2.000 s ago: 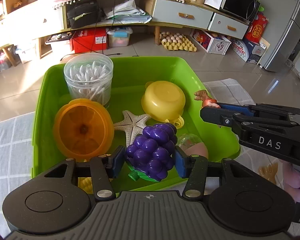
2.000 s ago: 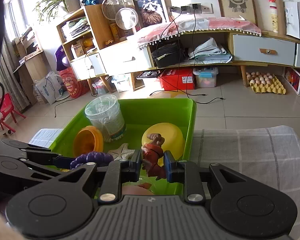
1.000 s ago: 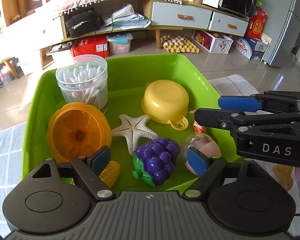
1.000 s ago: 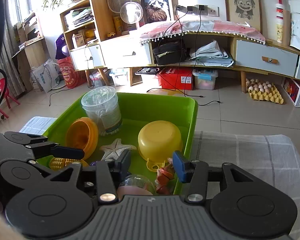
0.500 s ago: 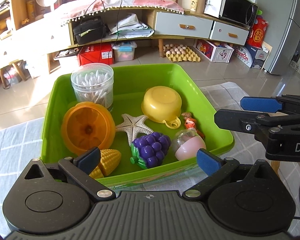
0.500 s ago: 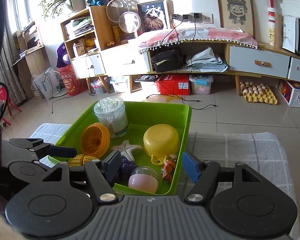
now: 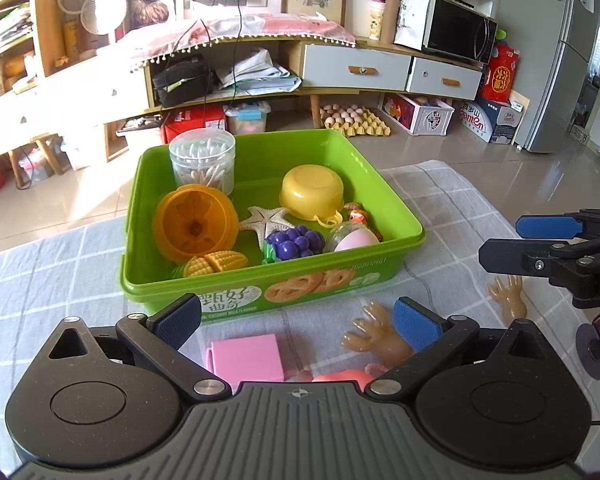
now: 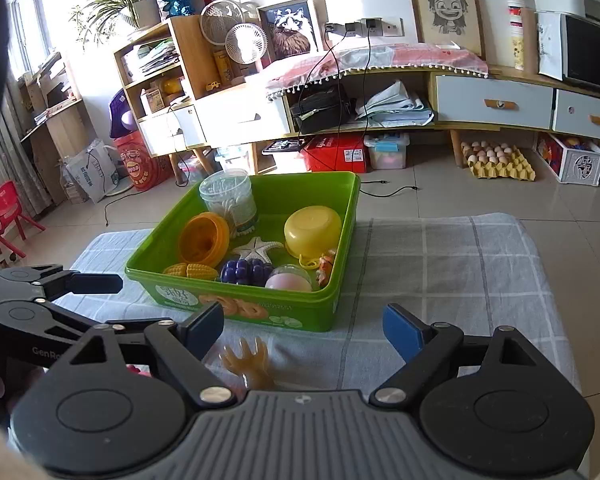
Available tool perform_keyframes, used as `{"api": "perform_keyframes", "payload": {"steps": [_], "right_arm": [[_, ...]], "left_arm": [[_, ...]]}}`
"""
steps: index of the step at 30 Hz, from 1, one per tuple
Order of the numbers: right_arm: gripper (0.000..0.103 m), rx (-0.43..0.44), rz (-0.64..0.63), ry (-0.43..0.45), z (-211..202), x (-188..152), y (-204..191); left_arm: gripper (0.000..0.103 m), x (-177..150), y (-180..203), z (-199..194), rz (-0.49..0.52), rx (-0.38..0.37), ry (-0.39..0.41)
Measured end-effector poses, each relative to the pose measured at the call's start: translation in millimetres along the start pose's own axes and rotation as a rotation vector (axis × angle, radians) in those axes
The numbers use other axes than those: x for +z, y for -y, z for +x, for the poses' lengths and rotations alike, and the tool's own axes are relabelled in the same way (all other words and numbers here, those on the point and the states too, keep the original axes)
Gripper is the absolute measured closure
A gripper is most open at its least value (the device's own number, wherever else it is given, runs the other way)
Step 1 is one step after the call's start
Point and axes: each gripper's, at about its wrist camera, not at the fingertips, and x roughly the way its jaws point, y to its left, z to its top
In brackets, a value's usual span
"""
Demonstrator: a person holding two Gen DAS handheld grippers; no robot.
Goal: Organize rigid objects
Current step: 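Withdraw both grippers from the bin toward the pink pig and hand toys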
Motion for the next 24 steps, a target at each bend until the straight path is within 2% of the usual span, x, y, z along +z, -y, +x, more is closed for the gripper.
{"api": "perform_keyframes", "payload": {"steps": [9,18,24], "right_arm": [[0.035,-0.01,0.006,-0.052,-8.7,-39.5,0.3],[0.032,-0.018,-0.061,-0.09,-13.6,-76.0,-0.5],[0.031,-0.044,-0.108,-0.117,-17.4,-97.1,1.0]], "left_arm": [[0.005,-39.1,-4.6,-23.8,-0.003,0.02,0.036],[0.005,-70.0,-4.1,-26.9,0.037,0.02,0.022],[0.005,-93.5,-9.4,-24.7,0.011,0.001,-0.015]]}}
